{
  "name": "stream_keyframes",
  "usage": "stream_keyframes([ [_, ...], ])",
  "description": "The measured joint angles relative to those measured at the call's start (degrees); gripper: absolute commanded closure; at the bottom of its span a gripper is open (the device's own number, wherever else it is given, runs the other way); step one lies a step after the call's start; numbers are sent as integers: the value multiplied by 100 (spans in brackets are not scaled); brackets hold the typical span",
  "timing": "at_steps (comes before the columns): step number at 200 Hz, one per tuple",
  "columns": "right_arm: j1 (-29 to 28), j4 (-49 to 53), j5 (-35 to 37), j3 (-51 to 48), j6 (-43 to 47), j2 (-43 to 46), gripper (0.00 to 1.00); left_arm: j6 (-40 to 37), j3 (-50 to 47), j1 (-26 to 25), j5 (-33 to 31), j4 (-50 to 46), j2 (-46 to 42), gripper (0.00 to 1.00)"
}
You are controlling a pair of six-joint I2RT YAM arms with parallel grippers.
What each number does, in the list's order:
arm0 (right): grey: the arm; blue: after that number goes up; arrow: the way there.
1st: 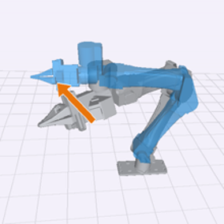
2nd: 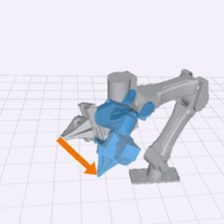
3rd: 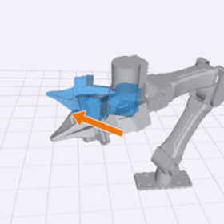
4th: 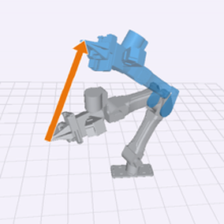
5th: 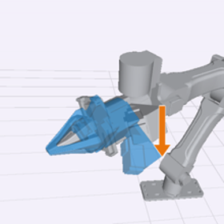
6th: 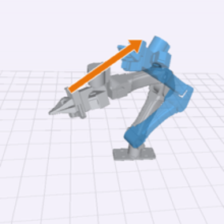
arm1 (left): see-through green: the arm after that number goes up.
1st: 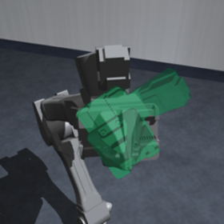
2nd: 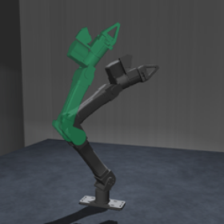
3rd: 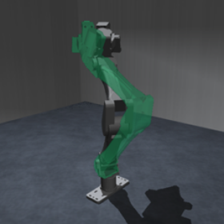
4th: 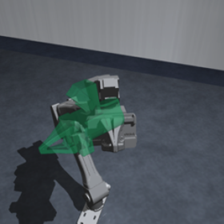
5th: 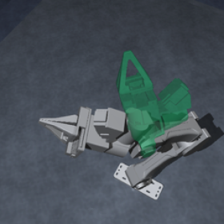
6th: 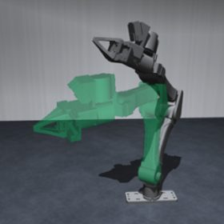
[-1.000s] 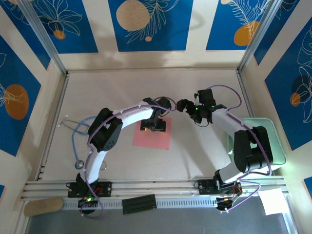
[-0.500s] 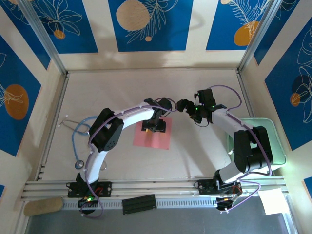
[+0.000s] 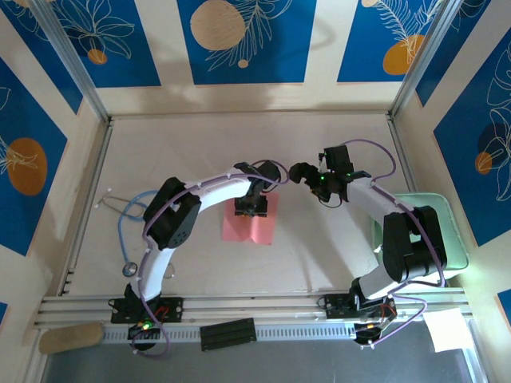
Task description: Fold a paper plane with a square sheet of paper (pick it up from the middle)
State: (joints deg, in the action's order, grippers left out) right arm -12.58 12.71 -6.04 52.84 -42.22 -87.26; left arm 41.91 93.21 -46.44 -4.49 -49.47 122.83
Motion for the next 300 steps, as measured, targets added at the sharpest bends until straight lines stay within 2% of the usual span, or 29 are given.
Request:
stream_keyframes([
  [41, 105, -197, -111, -13, -133, 2, 3, -37, -376, 31, 258, 380, -525, 66],
  [95, 164, -538, -155, -343, -365, 61, 7, -20, -973, 459, 1279, 1792, -1722, 67],
  [136, 186, -925, -503, -566, -581, 61, 12, 339, -1766, 868, 1908, 3077, -1829, 68],
  [166, 166, -1213, -1080, -577, -623, -11, 22, 726, -2404, 1045, 1987, 3713, -1825, 68],
  [203, -98, -1373, -1521, -570, -555, -389, 35, 872, -2833, 1108, 1862, 3980, -1812, 69],
  [211, -186, -1377, -1561, -566, -575, -494, 38, 883, -2911, 1110, 1816, 4006, -1812, 69],
  [229, -398, -1360, -1615, -514, -549, -750, 54, 881, -3045, 1130, 1749, 4006, -1810, 70],
  [249, -649, -1329, -1602, -385, -573, -997, 64, 872, -3145, 1154, 1679, 4006, -1803, 70],
  [279, -992, -1174, -1578, 79, -577, -1414, 75, 866, -3167, 1182, 1617, 4004, -1718, 70],
  [300, -1185, -988, -1532, 444, -496, -1729, 78, 866, -3167, 1182, 1580, 3993, -1674, 70],
])
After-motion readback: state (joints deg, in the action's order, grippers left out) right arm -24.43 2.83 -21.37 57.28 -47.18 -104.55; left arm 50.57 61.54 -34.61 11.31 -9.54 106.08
